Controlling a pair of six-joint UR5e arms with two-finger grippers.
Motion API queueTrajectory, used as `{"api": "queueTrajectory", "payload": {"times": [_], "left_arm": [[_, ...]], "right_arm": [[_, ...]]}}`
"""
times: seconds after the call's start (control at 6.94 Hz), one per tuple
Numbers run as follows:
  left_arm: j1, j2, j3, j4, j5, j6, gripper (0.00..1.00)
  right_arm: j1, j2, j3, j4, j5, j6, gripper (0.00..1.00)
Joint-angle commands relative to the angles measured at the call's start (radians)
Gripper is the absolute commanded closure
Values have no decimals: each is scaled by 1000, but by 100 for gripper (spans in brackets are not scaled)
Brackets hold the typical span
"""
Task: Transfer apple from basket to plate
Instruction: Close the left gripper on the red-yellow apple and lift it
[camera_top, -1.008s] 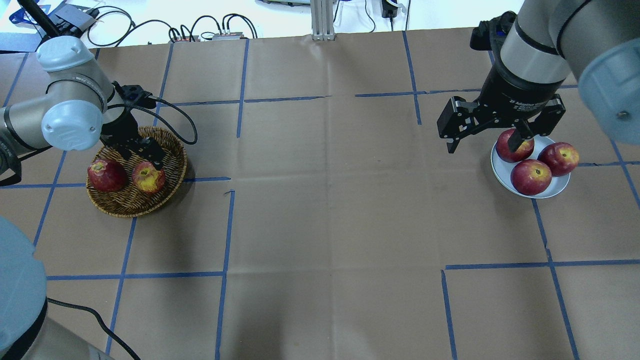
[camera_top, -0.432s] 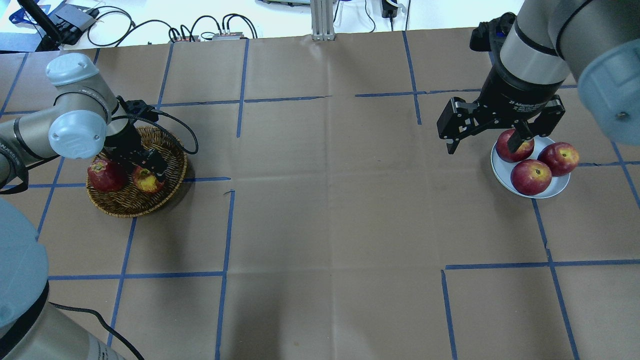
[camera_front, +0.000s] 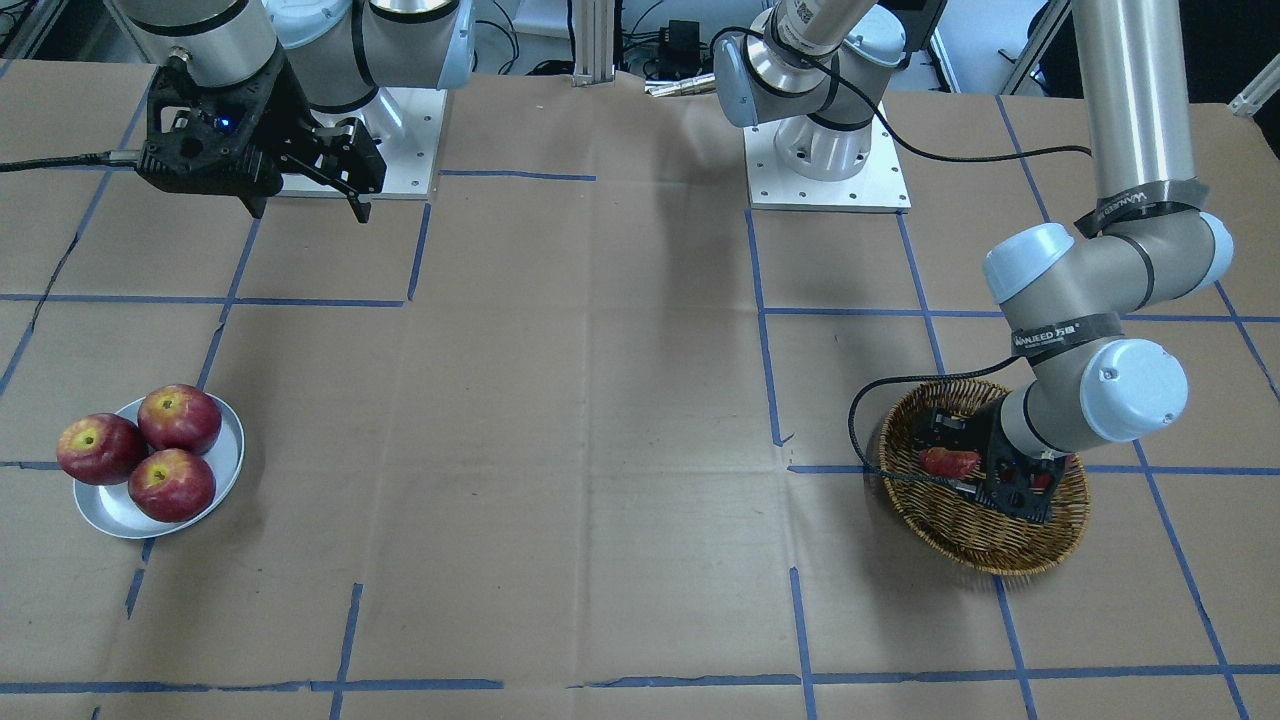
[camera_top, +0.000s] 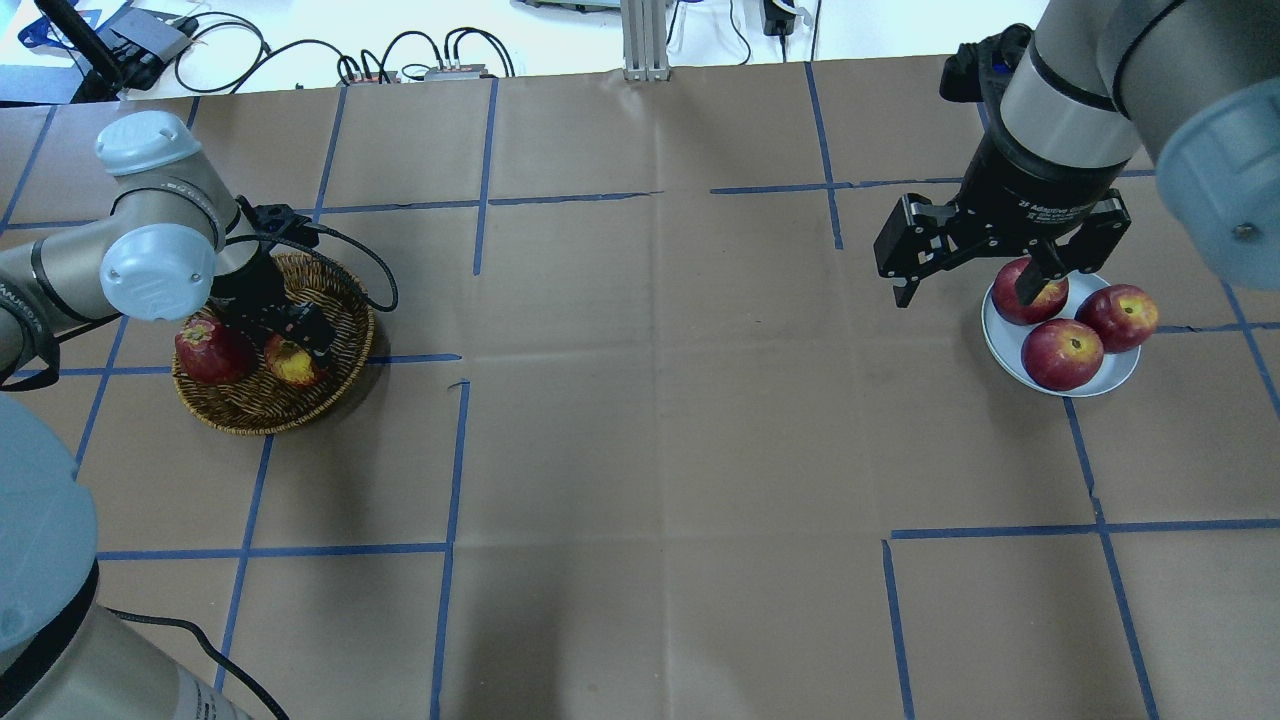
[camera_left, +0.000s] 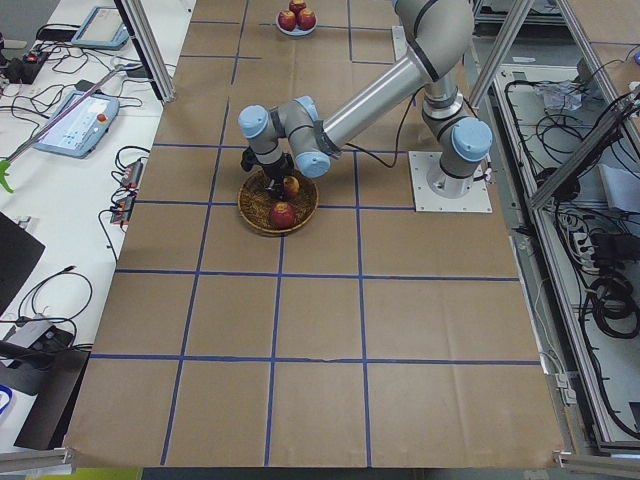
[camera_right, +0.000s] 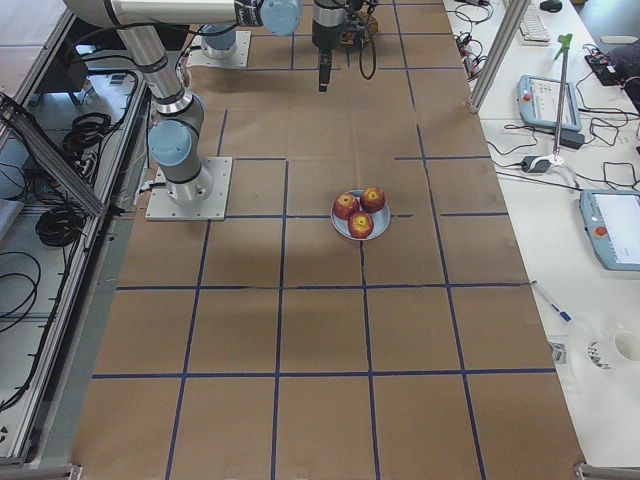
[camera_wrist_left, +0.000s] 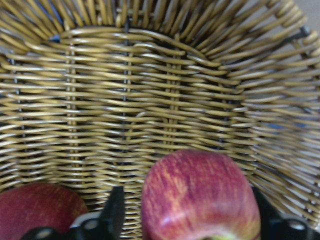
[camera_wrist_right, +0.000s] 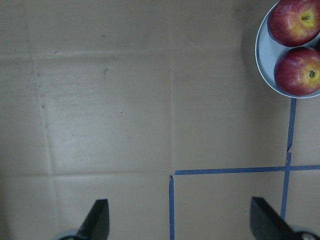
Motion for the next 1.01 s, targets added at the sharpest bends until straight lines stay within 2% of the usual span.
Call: {"api": "queueTrajectory", "payload": {"times": [0.0, 0.14, 0.29, 0.43, 0.86], "left_arm": [[0, 0, -4, -4, -1, 0, 47], [-11, 13, 1, -4, -1, -2, 55], [-30, 32, 28, -19, -2, -19, 55], [-85, 56, 59, -30, -32, -124, 56], [-393, 43, 154, -63, -37, -611, 56]], "right_arm": [[0, 0, -3, -19, 2, 0, 0], [0, 0, -3, -35, 2, 1, 0], [0, 0, 0, -35, 0, 1, 0], [0, 0, 0, -35, 0, 1, 0], [2, -4, 0, -35, 2, 3, 0]]}}
